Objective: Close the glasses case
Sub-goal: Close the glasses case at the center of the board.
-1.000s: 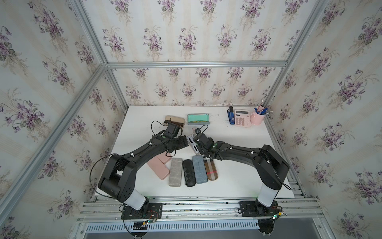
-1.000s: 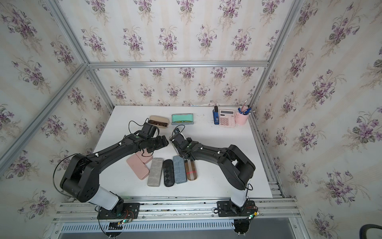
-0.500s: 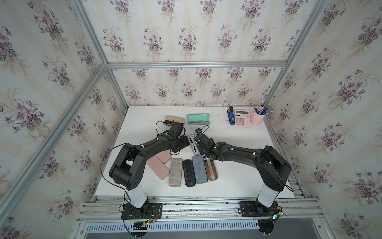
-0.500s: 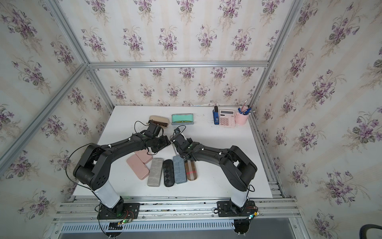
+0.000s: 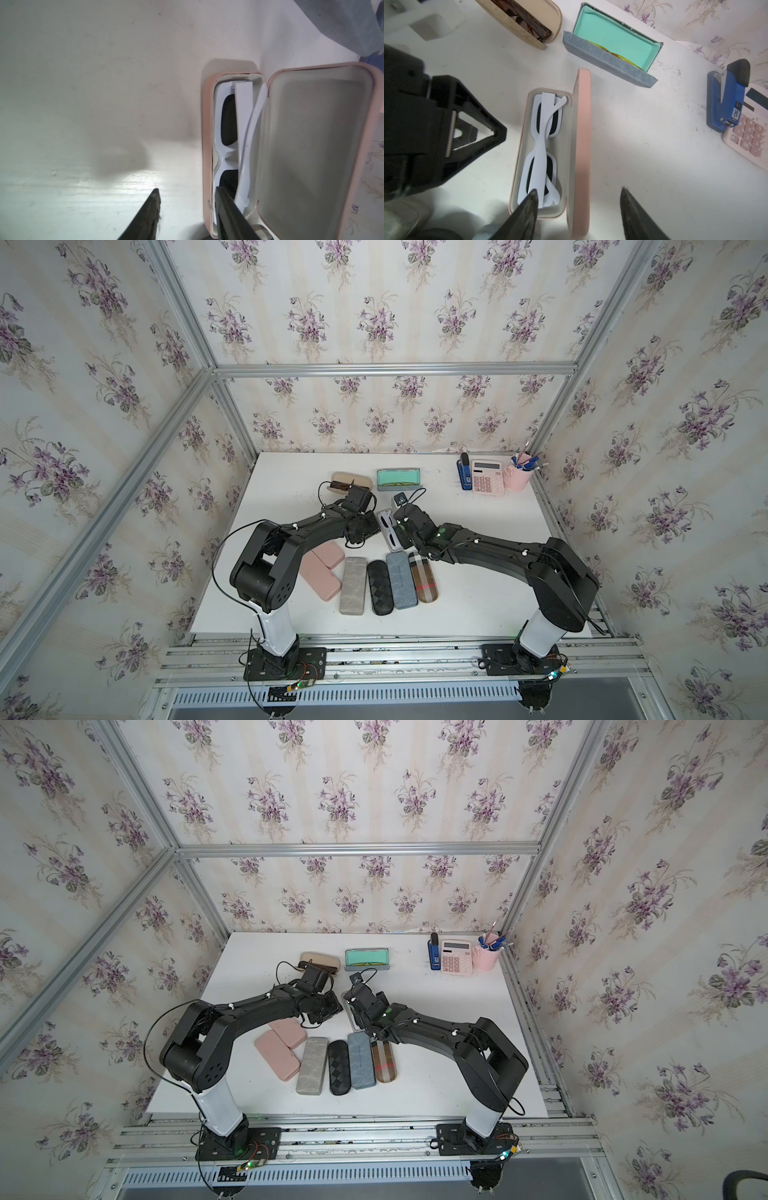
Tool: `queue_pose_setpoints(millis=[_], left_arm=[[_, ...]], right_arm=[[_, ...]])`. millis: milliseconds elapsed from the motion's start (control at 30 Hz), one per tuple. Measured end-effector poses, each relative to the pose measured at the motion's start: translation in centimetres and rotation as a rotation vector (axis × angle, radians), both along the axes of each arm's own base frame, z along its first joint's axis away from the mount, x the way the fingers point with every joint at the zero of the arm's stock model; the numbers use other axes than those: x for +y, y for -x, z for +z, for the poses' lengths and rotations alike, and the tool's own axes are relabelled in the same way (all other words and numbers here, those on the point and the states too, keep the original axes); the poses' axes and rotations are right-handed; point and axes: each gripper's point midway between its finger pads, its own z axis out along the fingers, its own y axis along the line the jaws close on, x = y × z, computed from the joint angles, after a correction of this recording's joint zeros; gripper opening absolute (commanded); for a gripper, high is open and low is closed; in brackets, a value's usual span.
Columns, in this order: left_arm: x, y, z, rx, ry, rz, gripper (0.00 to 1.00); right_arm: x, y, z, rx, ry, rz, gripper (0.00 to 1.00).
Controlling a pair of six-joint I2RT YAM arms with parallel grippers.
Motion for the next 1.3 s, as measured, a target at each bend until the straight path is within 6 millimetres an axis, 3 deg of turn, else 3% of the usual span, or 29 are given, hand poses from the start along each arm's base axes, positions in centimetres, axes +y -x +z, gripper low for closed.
queue_pose_setpoints(millis=[300,533,900,1300], left_arm=[[-0.6,-0.6,-0.8,0.025,-0.010,0.007,0.39],[-0.9,-0.8,-1.4,0.043,-0.020,0.010,0.36],[-2.1,-1.6,-1.0,0.030,-0.010,0.002,0.34],[-2.0,-1.6,-1.7,0.050,-0.023,0.004,0.27]], right_arm=[[0.8,0.8,2.9,0.004,-0.105,0.060,0.67],[-1.1,0.2,4.1,0.060,-0.266,0.084,0.66],[-2.2,0.8,1.9,0.229,-0.471,0.154,0.54],[-1.0,1.5,2.5,0.312,-0.637,0.249,0.43]])
